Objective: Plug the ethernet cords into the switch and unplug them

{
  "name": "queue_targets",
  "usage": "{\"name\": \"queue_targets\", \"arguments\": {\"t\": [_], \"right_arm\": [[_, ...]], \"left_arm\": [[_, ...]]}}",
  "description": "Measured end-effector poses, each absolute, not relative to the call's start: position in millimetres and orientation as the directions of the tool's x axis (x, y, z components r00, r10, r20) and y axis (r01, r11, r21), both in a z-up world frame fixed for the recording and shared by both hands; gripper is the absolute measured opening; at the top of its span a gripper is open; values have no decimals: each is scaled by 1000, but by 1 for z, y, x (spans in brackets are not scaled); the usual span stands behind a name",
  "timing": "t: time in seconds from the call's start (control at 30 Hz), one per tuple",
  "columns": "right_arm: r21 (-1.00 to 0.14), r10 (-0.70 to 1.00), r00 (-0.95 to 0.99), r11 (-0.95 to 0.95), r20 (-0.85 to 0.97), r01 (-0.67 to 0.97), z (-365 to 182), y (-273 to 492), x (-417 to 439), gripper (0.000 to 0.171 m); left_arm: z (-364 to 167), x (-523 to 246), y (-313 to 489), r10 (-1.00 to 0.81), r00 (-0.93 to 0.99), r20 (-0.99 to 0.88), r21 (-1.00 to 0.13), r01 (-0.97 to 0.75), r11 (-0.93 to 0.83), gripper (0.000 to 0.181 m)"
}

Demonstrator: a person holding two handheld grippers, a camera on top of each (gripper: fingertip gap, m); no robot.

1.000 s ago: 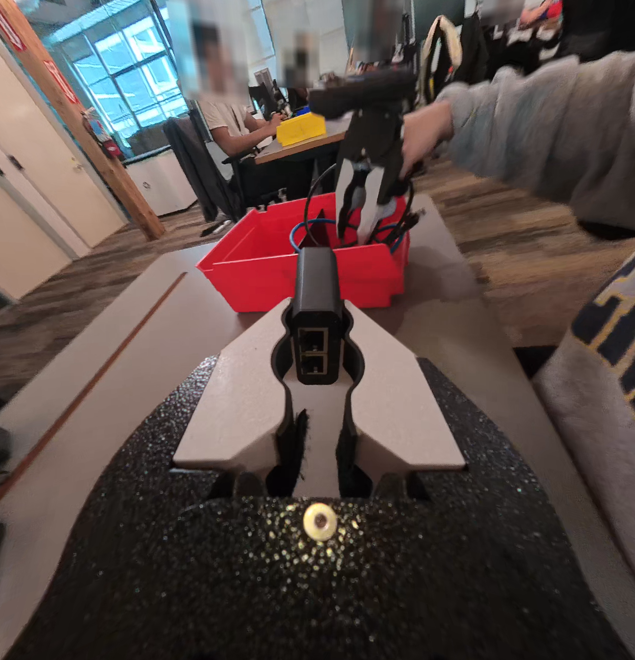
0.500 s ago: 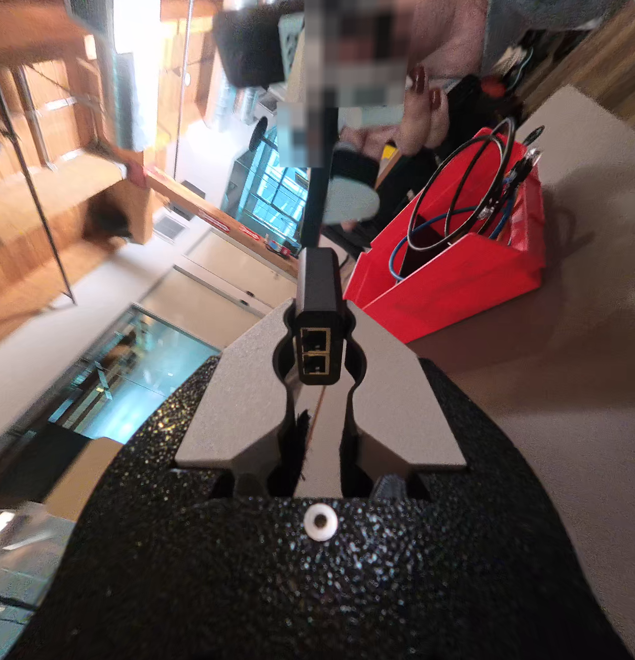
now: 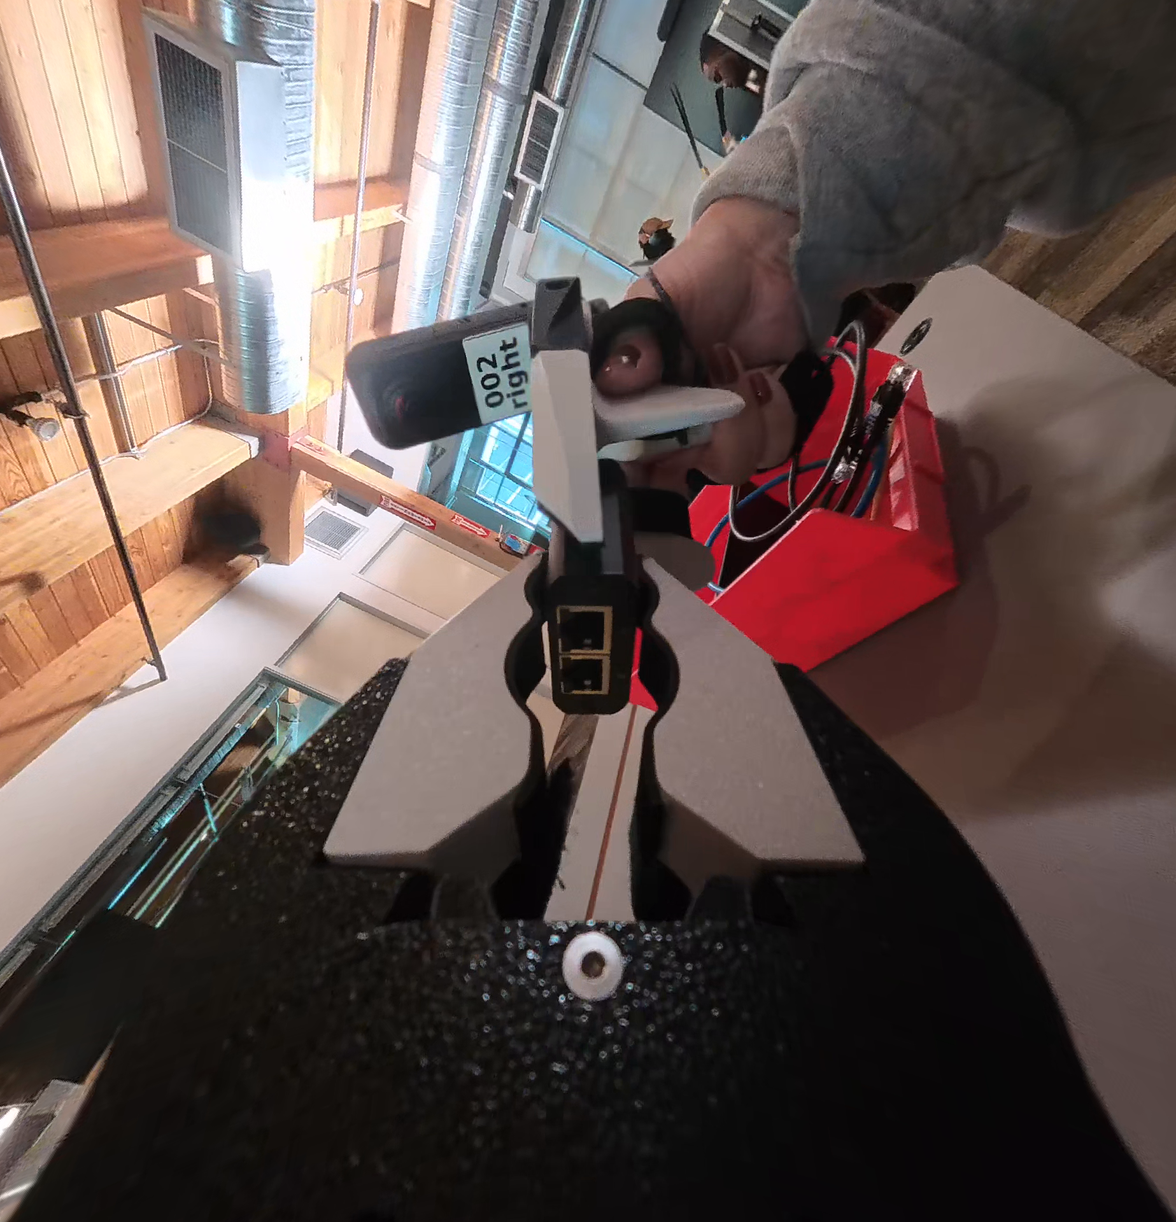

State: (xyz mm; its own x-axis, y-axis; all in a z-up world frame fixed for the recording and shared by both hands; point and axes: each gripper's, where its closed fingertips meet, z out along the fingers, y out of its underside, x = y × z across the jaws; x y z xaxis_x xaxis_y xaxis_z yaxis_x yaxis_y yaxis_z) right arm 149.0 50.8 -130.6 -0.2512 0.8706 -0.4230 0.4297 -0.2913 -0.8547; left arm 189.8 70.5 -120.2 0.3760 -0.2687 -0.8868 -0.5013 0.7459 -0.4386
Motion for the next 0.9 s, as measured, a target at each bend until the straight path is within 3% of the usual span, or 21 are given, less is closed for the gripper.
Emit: {"name": "queue_targets", "arguments": {"t": [0.07, 0.23, 0.33, 0.43, 0.53, 0.63, 0.9], "right_arm": [[-862, 883, -264, -245, -388, 444, -131, 51, 151, 67], [-819, 981, -119, -58, -153, 570, -130, 123, 192, 67], [-667, 989, 97, 2, 111, 745, -135, 224, 246, 67], [-403, 941, 149, -14, 304, 915, -163, 303, 295, 67], [-185, 949, 37, 22, 312, 982, -211, 336, 311, 67], [-40, 958, -89, 103, 273, 994, -253, 350, 312, 67], [63, 979, -165, 158, 118, 985, -305, 349, 303, 67]], "left_arm": [[-120, 191, 70, -284, 388, -877, -456, -485, 747, 21], [-120, 158, 104, -357, 603, -713, -667, -428, 610, 85], [-135, 117, 133, -347, 740, -577, -781, -373, 501, 90], [-169, 87, 160, -329, 821, -467, -863, -340, 375, 93], [-211, 75, 176, -344, 838, -423, -901, -346, 263, 92], [-218, 71, 186, -370, 842, -392, -918, -335, 210, 99], [-224, 66, 191, -407, 860, -308, -951, -267, 155, 96]]}}
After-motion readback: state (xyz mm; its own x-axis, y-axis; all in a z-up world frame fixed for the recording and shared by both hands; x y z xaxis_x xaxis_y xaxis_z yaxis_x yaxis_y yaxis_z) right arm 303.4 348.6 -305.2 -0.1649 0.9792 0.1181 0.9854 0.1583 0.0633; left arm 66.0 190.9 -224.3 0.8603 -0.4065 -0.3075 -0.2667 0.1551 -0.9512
